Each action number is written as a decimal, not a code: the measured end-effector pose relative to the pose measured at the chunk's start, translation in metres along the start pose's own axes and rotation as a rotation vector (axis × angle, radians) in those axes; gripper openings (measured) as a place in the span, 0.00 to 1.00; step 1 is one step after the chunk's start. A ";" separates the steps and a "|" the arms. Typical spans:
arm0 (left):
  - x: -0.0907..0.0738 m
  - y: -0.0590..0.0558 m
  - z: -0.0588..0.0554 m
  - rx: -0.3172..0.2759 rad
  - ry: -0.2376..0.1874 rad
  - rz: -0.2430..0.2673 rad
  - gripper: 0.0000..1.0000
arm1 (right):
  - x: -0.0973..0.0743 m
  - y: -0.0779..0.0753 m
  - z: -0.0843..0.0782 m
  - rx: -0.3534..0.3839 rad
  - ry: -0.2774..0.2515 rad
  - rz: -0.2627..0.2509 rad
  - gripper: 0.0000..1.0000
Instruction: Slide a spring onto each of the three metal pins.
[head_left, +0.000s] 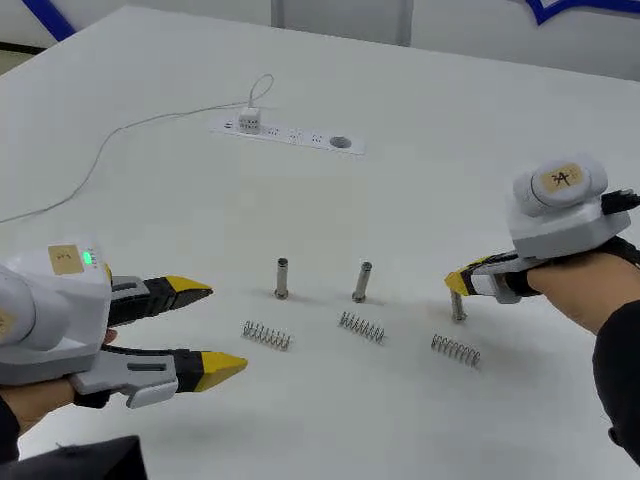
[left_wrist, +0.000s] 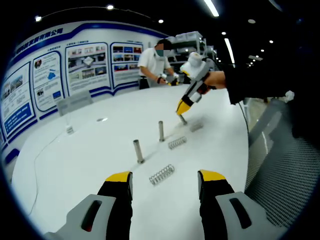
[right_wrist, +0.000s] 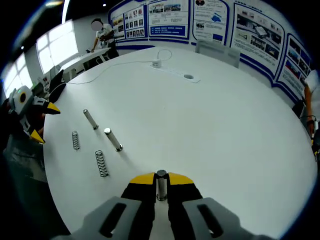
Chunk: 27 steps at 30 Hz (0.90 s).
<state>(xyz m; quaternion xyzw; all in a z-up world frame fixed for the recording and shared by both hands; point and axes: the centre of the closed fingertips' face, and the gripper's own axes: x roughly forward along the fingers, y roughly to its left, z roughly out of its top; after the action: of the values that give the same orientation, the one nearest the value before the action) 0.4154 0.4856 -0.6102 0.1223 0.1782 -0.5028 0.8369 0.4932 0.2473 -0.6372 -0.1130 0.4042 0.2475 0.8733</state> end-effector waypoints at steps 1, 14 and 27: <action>0.000 0.000 0.000 0.001 0.001 0.000 0.54 | 0.000 0.000 0.000 0.002 -0.004 0.002 0.09; 0.000 0.000 0.000 0.002 0.003 0.002 0.54 | -0.010 0.010 -0.004 0.001 -0.056 0.005 0.09; 0.000 0.000 -0.001 0.004 0.006 0.003 0.54 | -0.012 0.015 -0.002 -0.069 -0.125 -0.003 0.09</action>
<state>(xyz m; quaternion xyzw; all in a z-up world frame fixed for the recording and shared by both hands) 0.4153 0.4864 -0.6107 0.1257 0.1797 -0.5013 0.8370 0.4778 0.2553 -0.6292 -0.1281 0.3398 0.2666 0.8928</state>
